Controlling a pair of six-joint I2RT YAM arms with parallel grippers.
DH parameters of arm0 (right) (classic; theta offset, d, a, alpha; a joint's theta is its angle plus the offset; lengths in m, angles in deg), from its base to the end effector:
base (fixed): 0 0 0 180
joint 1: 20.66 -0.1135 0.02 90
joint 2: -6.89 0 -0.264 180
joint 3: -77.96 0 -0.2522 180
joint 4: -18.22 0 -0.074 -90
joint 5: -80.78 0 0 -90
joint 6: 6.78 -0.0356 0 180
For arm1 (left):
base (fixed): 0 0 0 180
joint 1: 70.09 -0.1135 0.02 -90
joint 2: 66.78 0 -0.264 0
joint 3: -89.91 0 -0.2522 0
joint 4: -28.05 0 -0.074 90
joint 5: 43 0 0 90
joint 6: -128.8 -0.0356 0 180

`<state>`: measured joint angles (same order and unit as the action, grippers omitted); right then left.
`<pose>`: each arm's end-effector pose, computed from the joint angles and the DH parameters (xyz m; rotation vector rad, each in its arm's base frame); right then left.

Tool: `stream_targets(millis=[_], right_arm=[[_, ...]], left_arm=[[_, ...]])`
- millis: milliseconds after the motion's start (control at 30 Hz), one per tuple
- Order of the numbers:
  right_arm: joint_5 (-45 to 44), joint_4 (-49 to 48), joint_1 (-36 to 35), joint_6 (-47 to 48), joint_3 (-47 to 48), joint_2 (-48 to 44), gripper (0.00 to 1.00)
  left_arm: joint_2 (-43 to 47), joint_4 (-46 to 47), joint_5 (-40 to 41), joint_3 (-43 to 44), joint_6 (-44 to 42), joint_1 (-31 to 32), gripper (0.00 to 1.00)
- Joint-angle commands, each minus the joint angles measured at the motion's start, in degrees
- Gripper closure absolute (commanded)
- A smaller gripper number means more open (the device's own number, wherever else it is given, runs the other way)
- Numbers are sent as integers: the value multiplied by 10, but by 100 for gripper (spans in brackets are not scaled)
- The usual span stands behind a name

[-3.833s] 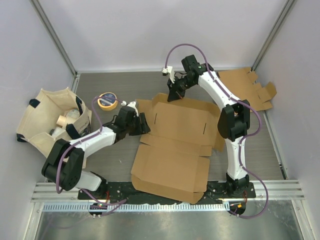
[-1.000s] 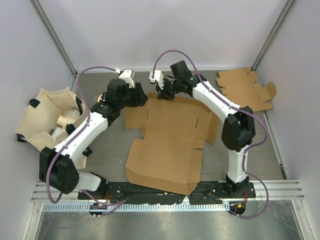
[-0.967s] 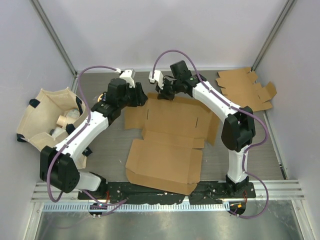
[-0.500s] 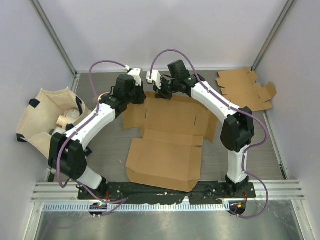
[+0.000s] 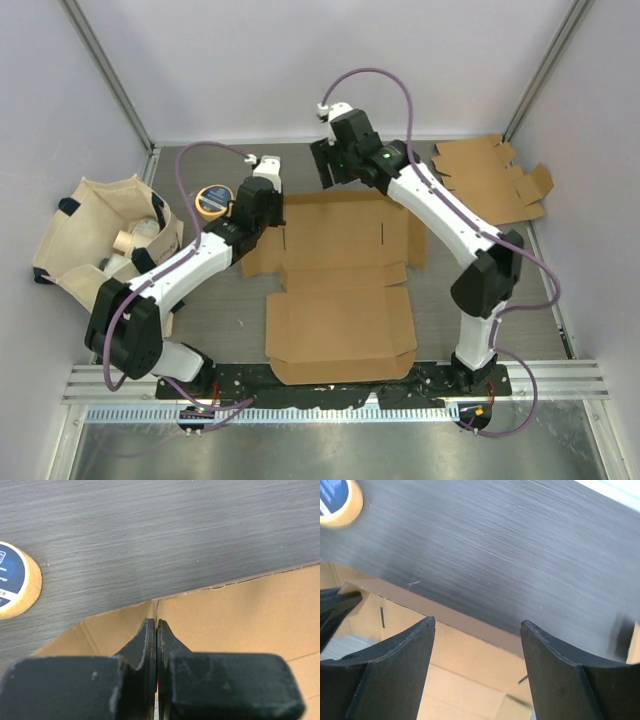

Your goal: Fold the paper box

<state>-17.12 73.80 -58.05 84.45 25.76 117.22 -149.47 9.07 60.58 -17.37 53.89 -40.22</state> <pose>0.3512 0.2622 0.3693 -0.6679 2.1332 0.1907 0.2902 -0.1570 0.2791 0.1218 2.0656 -0.2383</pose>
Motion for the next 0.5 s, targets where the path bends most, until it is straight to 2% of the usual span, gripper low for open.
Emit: stream_targets(millis=[0, 33, 67, 100, 133, 200, 233, 300, 467], right_arm=[[-121, 2, 8, -252, -59, -132, 25], [-55, -25, 7, -363, -136, -179, 24], [-28, -91, 9, -412, -178, -206, 22], [-12, -112, 12, -466, -244, -225, 20], [-5, -128, 14, -589, -268, -253, 20], [-3, -168, 16, -692, -324, -273, 20], [-11, -177, 16, -777, -334, -284, 20], [-25, -220, 13, -840, -361, -284, 20], [-24, -224, 0, -967, -356, -236, 20]], left_arm=[[59, 95, 41, -34, 13, 7, 100], [65, 109, 49, -40, 10, 9, 100], [70, 117, 50, -51, 8, 9, 100], [75, 123, 52, -56, 7, 11, 100], [82, 137, 53, -60, 6, 12, 100], [90, 150, 52, -71, 5, 12, 100], [94, 161, 51, -74, 5, 13, 100], [97, 171, 49, -80, 3, 14, 100], [102, 177, 56, -86, 3, 16, 100]])
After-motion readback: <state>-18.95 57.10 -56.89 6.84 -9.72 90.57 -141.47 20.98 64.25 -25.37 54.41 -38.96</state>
